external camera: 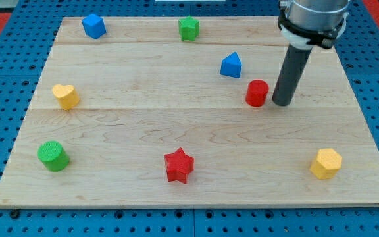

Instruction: Push the red star towards the center

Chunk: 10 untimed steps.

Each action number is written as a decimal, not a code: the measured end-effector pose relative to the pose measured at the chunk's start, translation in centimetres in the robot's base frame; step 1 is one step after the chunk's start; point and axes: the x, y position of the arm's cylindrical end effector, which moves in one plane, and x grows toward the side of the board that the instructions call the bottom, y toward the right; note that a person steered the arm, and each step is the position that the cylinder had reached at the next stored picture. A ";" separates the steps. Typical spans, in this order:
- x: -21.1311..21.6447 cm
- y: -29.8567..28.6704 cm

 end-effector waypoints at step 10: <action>15.9 -15.4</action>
